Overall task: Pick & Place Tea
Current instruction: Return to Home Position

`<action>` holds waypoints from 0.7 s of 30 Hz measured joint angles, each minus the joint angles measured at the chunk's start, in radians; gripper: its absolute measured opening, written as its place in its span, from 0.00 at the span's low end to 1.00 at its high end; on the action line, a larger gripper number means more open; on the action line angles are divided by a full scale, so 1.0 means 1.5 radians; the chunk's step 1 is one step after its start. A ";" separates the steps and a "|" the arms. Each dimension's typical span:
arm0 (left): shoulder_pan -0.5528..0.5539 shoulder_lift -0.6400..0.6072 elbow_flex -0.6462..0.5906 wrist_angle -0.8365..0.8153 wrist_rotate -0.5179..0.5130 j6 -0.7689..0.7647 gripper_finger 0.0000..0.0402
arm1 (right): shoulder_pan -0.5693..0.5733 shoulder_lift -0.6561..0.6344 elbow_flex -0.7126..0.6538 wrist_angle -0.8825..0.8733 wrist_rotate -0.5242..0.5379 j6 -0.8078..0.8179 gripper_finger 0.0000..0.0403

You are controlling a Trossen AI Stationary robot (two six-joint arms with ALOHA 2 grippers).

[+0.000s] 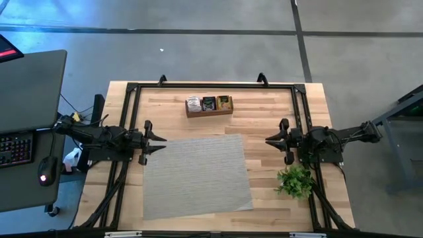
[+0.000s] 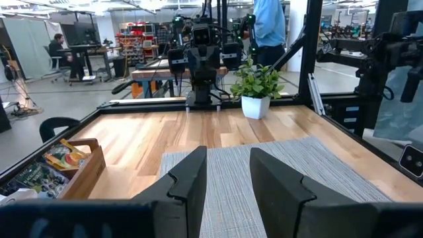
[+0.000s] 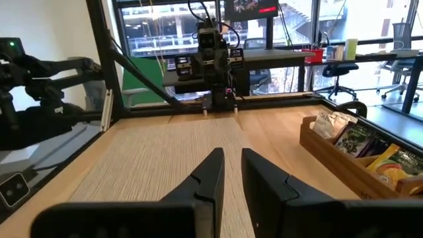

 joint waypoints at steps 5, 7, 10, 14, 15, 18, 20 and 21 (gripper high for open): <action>0.000 0.000 0.000 0.000 0.000 0.000 0.29 | 0.000 0.000 0.000 0.000 0.000 -0.001 0.13; 0.000 0.000 0.000 0.000 0.000 0.000 0.29 | 0.000 0.000 0.000 0.000 0.000 -0.001 0.12; 0.000 0.000 0.000 0.000 0.000 0.000 0.29 | 0.000 0.000 0.000 0.000 0.000 -0.001 0.11; 0.000 0.000 0.000 0.000 0.000 0.000 0.29 | 0.000 0.000 0.000 0.000 0.000 -0.001 0.11; 0.000 0.000 0.000 0.000 0.000 0.000 0.29 | 0.000 0.000 0.000 0.000 0.000 -0.001 0.11; 0.000 0.000 0.000 0.000 0.000 0.000 0.29 | 0.000 0.000 0.000 0.000 0.000 -0.001 0.12; 0.000 0.000 0.000 0.000 0.000 0.000 0.29 | 0.000 0.000 0.000 0.000 0.000 -0.001 0.12; 0.000 0.000 0.000 0.000 0.000 0.000 0.29 | 0.000 0.000 0.000 0.000 0.000 -0.001 0.12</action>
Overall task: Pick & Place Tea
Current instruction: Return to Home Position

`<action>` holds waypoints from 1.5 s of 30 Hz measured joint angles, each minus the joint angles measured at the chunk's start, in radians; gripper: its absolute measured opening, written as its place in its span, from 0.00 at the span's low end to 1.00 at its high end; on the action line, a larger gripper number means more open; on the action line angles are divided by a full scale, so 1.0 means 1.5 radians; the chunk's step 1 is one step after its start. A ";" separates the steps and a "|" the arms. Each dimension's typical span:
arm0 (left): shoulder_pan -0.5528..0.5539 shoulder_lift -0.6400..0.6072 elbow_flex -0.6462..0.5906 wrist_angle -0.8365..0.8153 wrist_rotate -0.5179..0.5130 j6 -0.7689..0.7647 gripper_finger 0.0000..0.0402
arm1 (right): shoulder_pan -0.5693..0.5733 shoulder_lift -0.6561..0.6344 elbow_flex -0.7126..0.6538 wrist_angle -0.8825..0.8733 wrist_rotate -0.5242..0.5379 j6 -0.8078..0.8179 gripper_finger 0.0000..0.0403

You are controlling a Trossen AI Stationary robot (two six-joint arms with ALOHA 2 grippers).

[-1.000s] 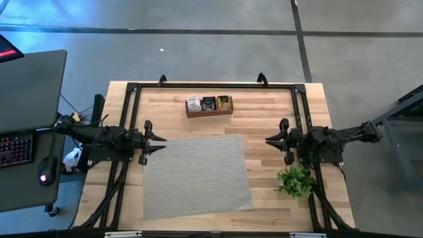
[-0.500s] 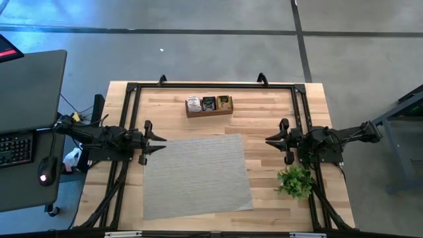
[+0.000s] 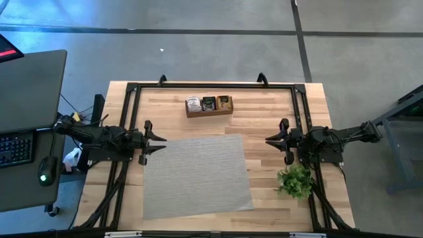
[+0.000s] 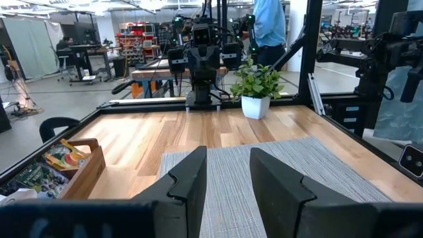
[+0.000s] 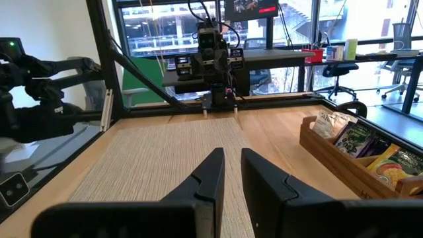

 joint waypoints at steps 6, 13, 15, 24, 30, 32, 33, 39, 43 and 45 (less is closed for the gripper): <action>0.000 0.000 0.000 0.000 0.000 0.000 0.29 | 0.000 0.000 0.000 0.000 0.000 0.000 0.11; 0.000 0.000 0.000 0.000 0.000 0.000 0.29 | 0.000 0.000 0.000 0.000 0.000 0.001 0.12; 0.000 0.000 0.000 0.000 0.000 0.000 0.29 | 0.000 0.000 0.000 0.000 0.000 0.001 0.12; 0.000 0.000 0.000 0.000 0.000 0.000 0.29 | 0.000 0.000 0.000 0.000 0.000 0.001 0.12; 0.000 0.000 0.000 0.000 0.000 0.000 0.29 | 0.000 0.000 0.000 0.000 0.000 0.001 0.12; 0.000 0.000 0.000 0.000 0.000 0.000 0.29 | 0.000 0.000 0.000 0.000 0.000 0.001 0.11; 0.000 0.000 0.000 0.000 0.000 0.000 0.29 | 0.000 0.000 0.000 0.000 0.000 0.001 0.11; 0.000 0.000 0.000 0.000 0.000 0.000 0.29 | 0.000 0.000 0.000 0.000 0.000 0.001 0.12; 0.000 0.000 0.000 0.000 0.000 0.000 0.29 | 0.000 0.000 0.000 0.000 0.000 0.001 0.13; 0.000 0.000 0.000 0.000 0.000 0.000 0.29 | 0.000 0.000 0.000 0.000 0.000 0.001 0.13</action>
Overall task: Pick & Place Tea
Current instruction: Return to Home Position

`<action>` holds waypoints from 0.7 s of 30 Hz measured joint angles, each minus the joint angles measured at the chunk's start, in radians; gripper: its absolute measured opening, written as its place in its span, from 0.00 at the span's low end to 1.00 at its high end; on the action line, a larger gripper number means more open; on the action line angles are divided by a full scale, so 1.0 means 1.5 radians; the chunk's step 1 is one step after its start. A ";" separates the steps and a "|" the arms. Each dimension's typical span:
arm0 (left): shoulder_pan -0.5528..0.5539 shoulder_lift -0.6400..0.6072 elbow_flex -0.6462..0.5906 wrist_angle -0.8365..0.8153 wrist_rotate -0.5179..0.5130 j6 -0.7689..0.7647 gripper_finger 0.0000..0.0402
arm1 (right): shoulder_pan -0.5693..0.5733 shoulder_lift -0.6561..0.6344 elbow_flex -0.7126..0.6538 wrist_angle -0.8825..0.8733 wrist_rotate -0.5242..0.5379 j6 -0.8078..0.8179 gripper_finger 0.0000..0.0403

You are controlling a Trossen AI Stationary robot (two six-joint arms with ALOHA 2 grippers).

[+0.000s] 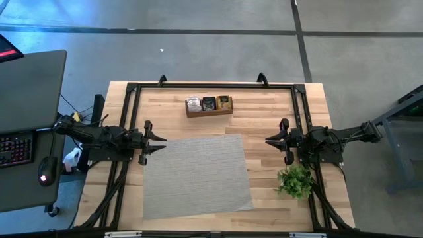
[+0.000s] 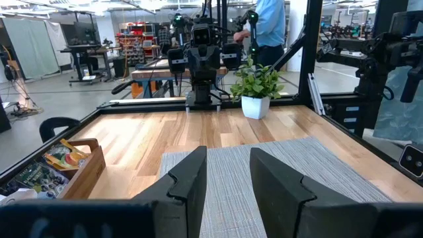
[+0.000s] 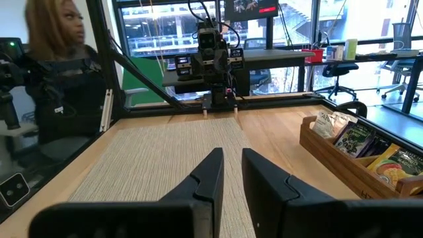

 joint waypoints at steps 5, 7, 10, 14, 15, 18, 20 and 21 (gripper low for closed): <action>0.000 0.000 0.000 0.000 0.000 0.000 0.29 | 0.000 0.000 0.000 0.000 0.000 0.000 0.12; 0.000 0.000 0.000 0.000 0.000 0.000 0.29 | 0.000 0.000 0.000 0.000 0.000 0.000 0.11; 0.000 0.000 0.000 0.000 0.000 0.000 0.29 | 0.000 0.000 0.000 0.000 0.000 0.000 0.12; 0.000 0.000 0.000 0.000 0.000 0.000 0.29 | 0.000 0.000 0.000 0.000 0.000 0.000 0.13; 0.000 0.000 0.000 0.000 0.000 0.000 0.29 | 0.000 0.000 0.000 0.000 0.000 0.000 0.13; 0.000 0.000 0.000 0.000 0.000 0.000 0.29 | 0.000 0.000 0.000 0.000 0.000 0.000 0.12; 0.000 0.000 0.000 0.000 0.000 0.000 0.29 | 0.000 0.000 0.000 0.000 0.000 0.000 0.12; 0.000 0.000 0.000 0.000 0.000 0.000 0.29 | 0.000 0.000 0.000 0.000 0.000 0.000 0.12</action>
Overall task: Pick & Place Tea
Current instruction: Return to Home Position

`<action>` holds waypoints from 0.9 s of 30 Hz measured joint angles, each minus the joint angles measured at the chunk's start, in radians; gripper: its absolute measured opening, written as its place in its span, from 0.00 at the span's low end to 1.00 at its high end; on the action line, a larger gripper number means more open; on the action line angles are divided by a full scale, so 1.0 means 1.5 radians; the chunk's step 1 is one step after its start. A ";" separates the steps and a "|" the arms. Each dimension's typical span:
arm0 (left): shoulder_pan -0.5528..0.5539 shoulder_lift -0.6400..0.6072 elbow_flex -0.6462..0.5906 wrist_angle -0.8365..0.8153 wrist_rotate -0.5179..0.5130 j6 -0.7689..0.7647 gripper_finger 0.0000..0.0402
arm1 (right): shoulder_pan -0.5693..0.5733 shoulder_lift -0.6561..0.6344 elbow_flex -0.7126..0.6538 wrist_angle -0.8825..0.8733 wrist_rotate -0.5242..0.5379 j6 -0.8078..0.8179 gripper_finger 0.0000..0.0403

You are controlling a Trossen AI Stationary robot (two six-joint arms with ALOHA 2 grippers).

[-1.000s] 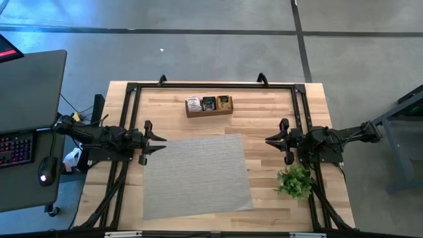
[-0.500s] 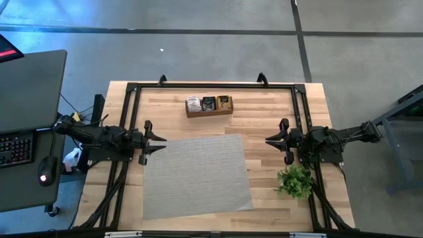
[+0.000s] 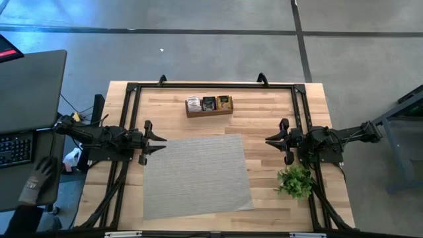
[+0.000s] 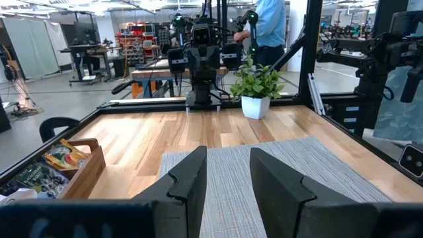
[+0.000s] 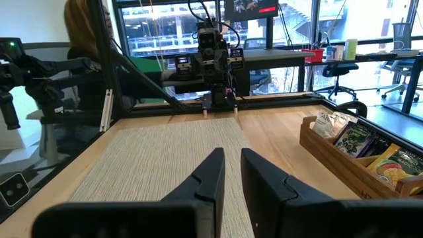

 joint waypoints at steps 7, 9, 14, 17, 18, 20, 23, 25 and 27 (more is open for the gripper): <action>0.000 0.000 0.000 0.000 0.000 0.000 0.29 | 0.000 0.000 0.000 0.000 0.000 0.000 0.11; 0.000 0.000 0.000 0.000 0.000 0.000 0.29 | 0.000 0.000 0.000 0.000 0.000 0.000 0.12; 0.000 0.000 0.000 0.000 0.000 0.000 0.29 | 0.000 0.000 0.000 0.000 0.000 0.000 0.12; 0.000 0.000 0.000 0.000 0.000 0.000 0.29 | 0.000 0.000 0.000 0.000 0.000 0.000 0.11; 0.000 0.000 0.000 0.000 0.000 0.000 0.29 | 0.000 0.000 0.000 0.000 0.000 0.000 0.11; 0.000 0.000 0.000 0.000 0.000 0.000 0.29 | 0.000 0.000 0.000 0.000 0.000 0.000 0.11; 0.000 0.000 0.000 0.000 0.000 0.000 0.29 | 0.000 0.000 0.000 0.000 0.000 0.000 0.12; 0.000 0.000 0.000 0.000 0.000 0.000 0.29 | 0.000 0.000 0.000 0.000 0.000 0.000 0.12; 0.000 0.000 0.000 0.000 0.000 0.000 0.29 | 0.000 0.000 0.000 0.000 0.000 0.000 0.13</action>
